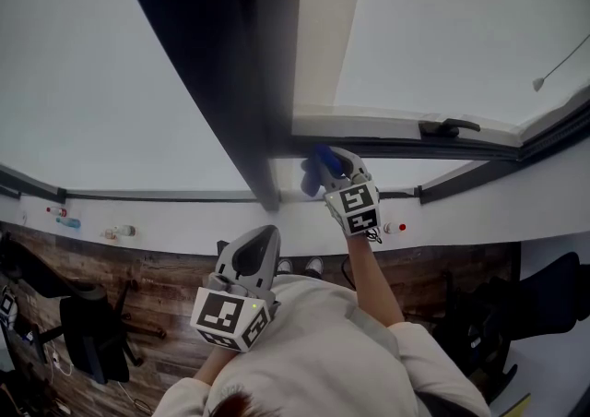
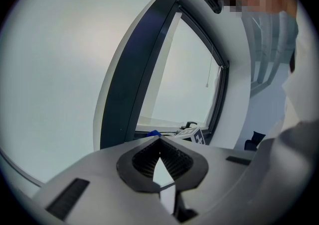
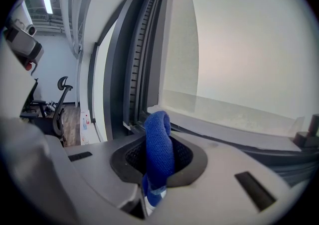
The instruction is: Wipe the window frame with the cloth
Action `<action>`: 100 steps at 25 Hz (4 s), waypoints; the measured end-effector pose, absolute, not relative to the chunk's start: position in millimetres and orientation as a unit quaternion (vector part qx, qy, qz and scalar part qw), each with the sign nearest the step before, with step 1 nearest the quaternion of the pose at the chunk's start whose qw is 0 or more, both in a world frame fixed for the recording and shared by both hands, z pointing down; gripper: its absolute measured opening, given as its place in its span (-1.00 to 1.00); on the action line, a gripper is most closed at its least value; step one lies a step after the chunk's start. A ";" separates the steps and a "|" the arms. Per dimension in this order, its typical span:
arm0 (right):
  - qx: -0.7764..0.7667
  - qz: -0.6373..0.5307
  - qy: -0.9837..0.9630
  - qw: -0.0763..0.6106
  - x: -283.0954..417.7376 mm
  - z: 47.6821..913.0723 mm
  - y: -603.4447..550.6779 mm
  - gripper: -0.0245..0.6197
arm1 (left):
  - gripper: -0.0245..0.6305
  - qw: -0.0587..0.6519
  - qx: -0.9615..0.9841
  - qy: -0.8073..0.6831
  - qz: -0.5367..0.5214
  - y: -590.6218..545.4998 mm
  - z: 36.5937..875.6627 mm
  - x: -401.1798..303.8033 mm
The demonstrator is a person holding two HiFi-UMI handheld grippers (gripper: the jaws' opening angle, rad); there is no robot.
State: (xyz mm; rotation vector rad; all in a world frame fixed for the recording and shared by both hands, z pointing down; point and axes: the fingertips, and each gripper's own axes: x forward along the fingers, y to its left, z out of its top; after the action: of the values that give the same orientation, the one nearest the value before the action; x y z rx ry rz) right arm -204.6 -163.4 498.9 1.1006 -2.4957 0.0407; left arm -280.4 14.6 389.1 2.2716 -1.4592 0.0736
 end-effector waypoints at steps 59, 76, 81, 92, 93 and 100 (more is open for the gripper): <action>0.403 0.038 -0.896 0.179 -130.0 496.0 -174.0 -0.77 | -0.91 0.220 0.842 -0.491 0.036 -21.3 391.7 -217.4; 0.414 0.047 -0.893 0.170 -110.4 493.4 -177.5 -0.77 | -0.91 0.220 0.845 -0.486 0.039 -27.4 391.0 -207.0; 0.412 0.046 -0.894 0.172 -110.1 493.9 -178.2 -0.77 | -0.91 0.221 0.845 -0.486 0.040 -29.2 392.1 -205.2; 0.420 0.050 -0.890 0.170 -92.7 494.0 -181.6 -0.77 | -0.91 0.226 0.848 -0.478 0.041 -33.6 394.2 -192.8; 0.423 0.051 -0.889 0.171 -89.7 494.0 -181.9 -0.77 | -0.91 0.226 0.849 -0.476 0.041 -34.1 394.3 -191.3; 0.448 0.057 -0.876 0.171 -72.7 494.8 -185.7 -0.77 | -0.91 0.227 0.857 -0.460 0.046 -36.6 396.1 -185.5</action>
State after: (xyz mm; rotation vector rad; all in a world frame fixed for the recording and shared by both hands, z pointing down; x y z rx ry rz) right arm -72.7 -185.7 494.8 1.2724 -2.4869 0.1607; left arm -185.5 -36.6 396.1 2.3622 -1.2688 0.1259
